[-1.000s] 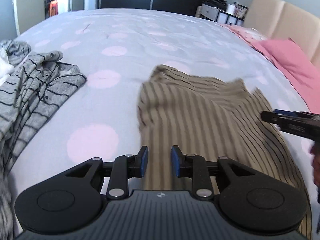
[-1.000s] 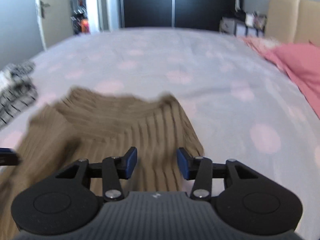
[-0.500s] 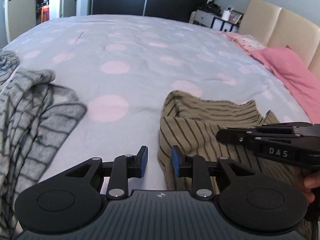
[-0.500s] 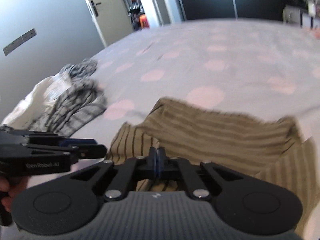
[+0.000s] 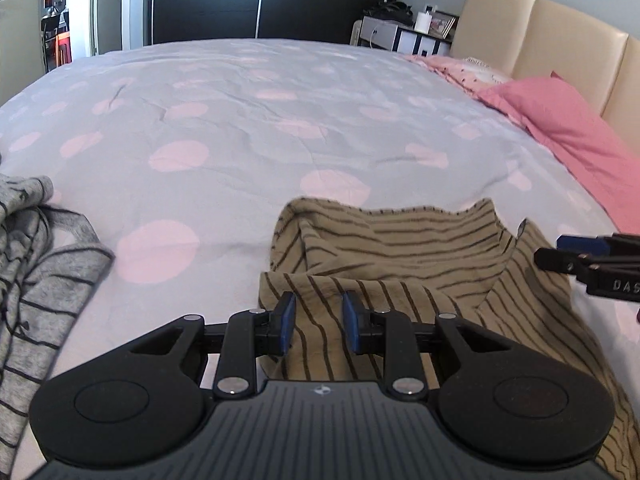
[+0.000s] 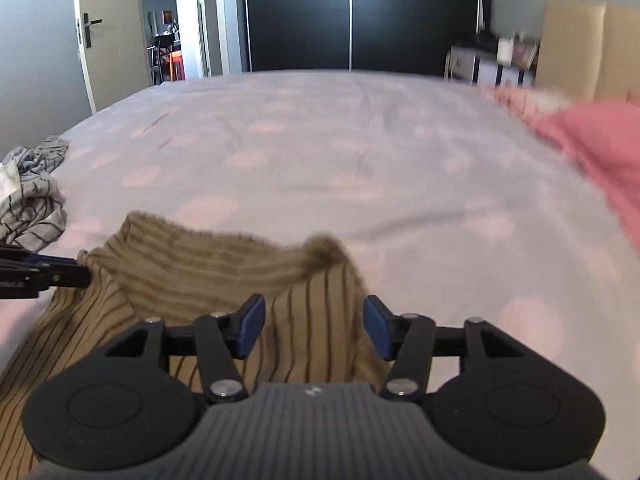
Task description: Fold clothes
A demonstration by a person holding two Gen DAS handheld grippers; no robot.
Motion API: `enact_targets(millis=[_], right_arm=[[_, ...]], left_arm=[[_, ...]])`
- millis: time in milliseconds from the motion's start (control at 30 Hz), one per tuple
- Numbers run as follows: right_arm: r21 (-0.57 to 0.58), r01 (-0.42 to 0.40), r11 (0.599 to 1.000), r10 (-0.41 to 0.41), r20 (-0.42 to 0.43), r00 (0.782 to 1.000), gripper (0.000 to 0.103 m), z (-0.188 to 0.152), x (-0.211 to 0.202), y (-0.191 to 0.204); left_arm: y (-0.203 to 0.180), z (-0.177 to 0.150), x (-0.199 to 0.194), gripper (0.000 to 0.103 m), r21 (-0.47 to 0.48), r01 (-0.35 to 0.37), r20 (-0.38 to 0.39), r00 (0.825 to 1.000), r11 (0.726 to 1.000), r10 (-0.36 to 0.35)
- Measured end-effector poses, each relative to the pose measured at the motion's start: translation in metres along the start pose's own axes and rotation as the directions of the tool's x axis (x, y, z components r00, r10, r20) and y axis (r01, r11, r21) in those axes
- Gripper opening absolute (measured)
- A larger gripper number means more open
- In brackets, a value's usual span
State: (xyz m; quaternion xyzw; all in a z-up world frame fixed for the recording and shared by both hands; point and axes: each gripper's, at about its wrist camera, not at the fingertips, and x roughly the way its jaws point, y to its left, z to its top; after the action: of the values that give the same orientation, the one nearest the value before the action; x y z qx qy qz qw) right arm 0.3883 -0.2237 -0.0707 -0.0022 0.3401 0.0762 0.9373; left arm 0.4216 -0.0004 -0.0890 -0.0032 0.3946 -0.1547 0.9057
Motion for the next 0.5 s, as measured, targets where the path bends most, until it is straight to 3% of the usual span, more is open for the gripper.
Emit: enact_targets(millis=[67,100,233,300,400,467,500], right_arm=[[0.004,0.047,0.999,-0.047,-0.012,0.999,0.015,-0.006,0.012,0.001],[0.019,0.053,0.998,-0.053,-0.015,0.999,0.003,-0.008,0.014,-0.001],[0.155,0.068,0.986,-0.069,-0.001,0.998,0.003,-0.015,0.010,-0.032],[0.218,0.109,0.970,-0.107,-0.020,0.994,0.002,-0.018,0.012,-0.051],[0.284,0.109,0.952,-0.099,-0.049,0.994,0.001,-0.026,0.017,-0.075],[0.292,0.083,0.953,-0.079,-0.024,0.997,0.008,-0.026,0.011,-0.079],[0.294,0.071,0.953,-0.076,0.007,0.997,0.019,-0.023,0.003,-0.078]], left_arm=[[-0.002,-0.003,0.005,0.024,0.006,-0.010,-0.019,1.000,1.000,0.010],[-0.002,-0.005,0.008,0.024,0.006,-0.015,-0.029,0.999,1.000,0.015],[0.000,-0.008,0.012,0.024,0.007,-0.023,-0.049,0.999,1.000,0.023],[-0.002,-0.008,0.015,0.024,0.017,-0.037,-0.057,0.998,0.999,0.038],[-0.004,-0.009,0.017,0.024,0.030,-0.054,-0.058,0.997,0.998,0.055],[-0.005,-0.009,0.016,0.024,0.035,-0.059,-0.054,0.997,0.998,0.061],[-0.006,-0.010,0.017,0.024,0.035,-0.059,-0.053,0.997,0.998,0.061]])
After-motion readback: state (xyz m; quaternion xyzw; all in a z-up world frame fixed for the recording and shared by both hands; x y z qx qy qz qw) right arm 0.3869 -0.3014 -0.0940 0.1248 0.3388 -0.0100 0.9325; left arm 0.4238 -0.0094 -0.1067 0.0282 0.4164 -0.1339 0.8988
